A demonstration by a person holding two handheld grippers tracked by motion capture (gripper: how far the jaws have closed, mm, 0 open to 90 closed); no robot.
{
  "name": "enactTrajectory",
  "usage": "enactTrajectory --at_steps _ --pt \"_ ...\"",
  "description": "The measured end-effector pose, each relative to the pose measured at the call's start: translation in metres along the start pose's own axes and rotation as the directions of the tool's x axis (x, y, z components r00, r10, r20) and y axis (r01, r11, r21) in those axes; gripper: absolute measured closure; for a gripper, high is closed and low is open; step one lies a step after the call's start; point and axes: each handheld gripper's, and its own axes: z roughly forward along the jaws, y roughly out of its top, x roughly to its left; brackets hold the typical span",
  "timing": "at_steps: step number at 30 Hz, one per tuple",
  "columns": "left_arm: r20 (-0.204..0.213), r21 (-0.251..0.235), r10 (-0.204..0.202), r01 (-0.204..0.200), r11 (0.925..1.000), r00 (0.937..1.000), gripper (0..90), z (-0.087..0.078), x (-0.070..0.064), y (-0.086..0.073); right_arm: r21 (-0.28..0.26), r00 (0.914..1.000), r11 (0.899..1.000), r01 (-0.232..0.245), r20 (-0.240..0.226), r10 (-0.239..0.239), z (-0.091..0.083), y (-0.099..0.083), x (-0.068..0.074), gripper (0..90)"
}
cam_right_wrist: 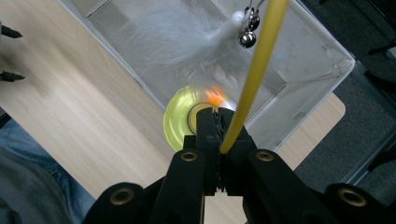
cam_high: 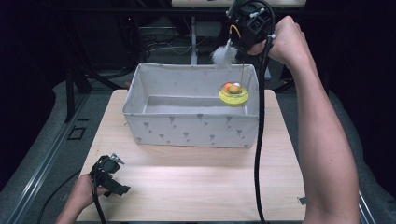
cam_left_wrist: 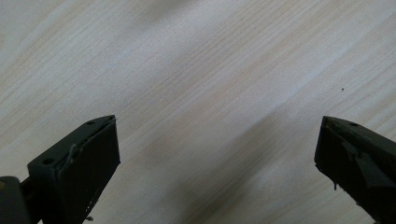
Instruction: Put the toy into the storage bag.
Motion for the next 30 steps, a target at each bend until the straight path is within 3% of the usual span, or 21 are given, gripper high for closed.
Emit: enactTrajectory --at_steps 12,30 --pt "-0.007 0.001 -0.001 0.001 1.0 1.0 0.2 0.001 0.0 0.0 0.004 0.9997 1.0 -0.022 0.008 0.022 0.031 0.0 -0.016 88.3" --pt "-0.005 0.004 0.005 -0.005 1.0 1.0 0.2 0.001 -0.001 0.001 0.009 0.9993 0.999 -0.036 -0.006 0.036 0.075 -0.007 -0.026 88.3"
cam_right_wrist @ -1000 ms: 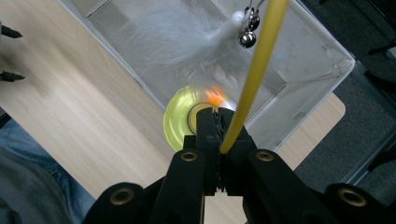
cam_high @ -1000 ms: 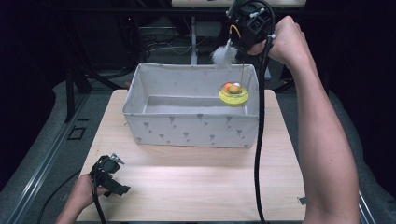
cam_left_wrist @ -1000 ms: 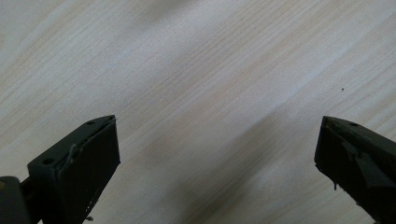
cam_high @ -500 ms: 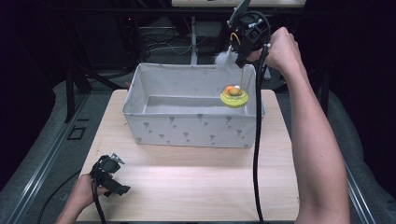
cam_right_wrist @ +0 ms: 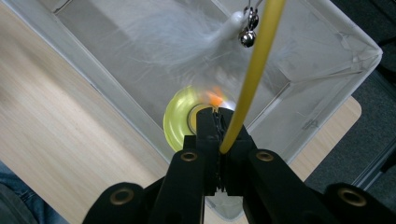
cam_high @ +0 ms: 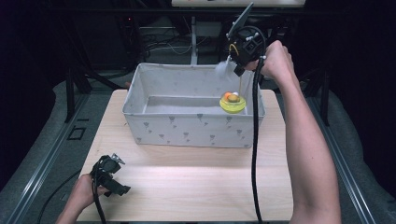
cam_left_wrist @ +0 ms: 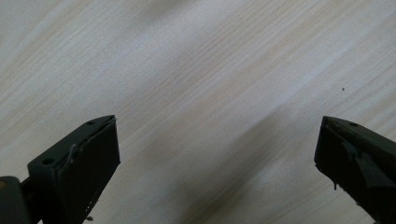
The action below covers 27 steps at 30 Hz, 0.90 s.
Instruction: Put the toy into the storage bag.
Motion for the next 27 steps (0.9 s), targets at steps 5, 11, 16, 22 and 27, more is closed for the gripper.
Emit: enactTrajectory --at_steps 5,11,16,22,27 --pt "0.001 -0.001 -0.001 0.001 1.0 1.0 0.2 0.0 0.0 0.0 0.009 0.9999 1.0 -0.009 -0.008 0.009 0.014 -0.006 -0.004 88.3" --pt "0.004 0.001 -0.001 0.001 1.0 1.0 0.2 0.0 0.0 0.0 0.019 0.9999 1.0 -0.007 -0.013 0.007 0.027 -0.011 -0.007 88.3" --pt "0.004 0.002 0.001 -0.001 1.0 1.0 0.2 0.0 0.0 0.0 0.028 0.9998 1.0 -0.011 -0.018 0.012 0.037 -0.016 -0.009 88.3" --pt "0.004 -0.001 0.001 -0.001 1.0 1.0 0.2 0.0 0.0 0.001 0.034 0.9998 0.999 -0.007 -0.019 0.008 0.048 -0.022 -0.01 88.3" --pt "0.003 0.002 0.002 -0.002 1.0 1.0 0.2 0.0 0.0 0.001 0.042 0.9996 0.999 -0.006 -0.029 0.007 0.058 -0.027 -0.012 88.3"
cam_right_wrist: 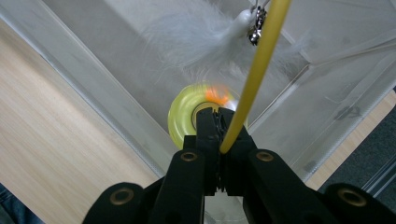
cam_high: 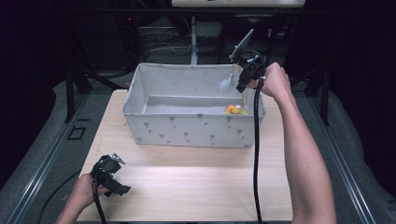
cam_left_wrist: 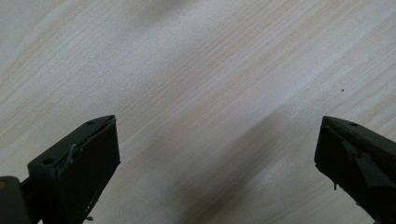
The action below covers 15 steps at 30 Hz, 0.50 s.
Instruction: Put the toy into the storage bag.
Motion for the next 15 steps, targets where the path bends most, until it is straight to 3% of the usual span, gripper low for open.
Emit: enactTrajectory --at_steps 15 --pt "-0.001 0.001 -0.001 0.001 1.0 1.0 0.2 0.0 0.0 0.0 0.03 0.9999 1.0 -0.007 0.008 0.007 0.022 -0.019 -0.003 88.3"
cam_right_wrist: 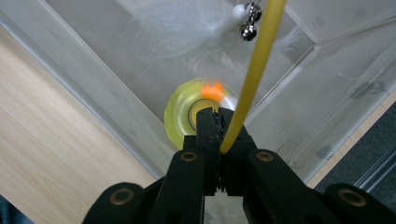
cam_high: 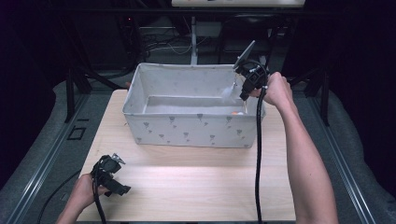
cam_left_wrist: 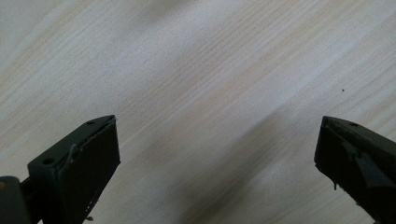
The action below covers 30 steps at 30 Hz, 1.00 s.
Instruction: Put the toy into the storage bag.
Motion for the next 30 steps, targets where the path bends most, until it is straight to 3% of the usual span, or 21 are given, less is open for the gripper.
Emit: enactTrajectory --at_steps 14,30 --pt "-0.003 0.002 -0.001 0.001 1.0 1.0 0.2 0.0 0.0 0.0 0.045 0.9995 0.998 -0.031 0.003 0.031 0.03 -0.016 -0.011 88.2" --pt "-0.002 0.005 0.002 -0.002 1.0 1.0 0.2 0.001 0.0 0.0 0.068 0.9982 0.996 -0.059 -0.006 0.06 0.046 -0.023 -0.016 87.5"
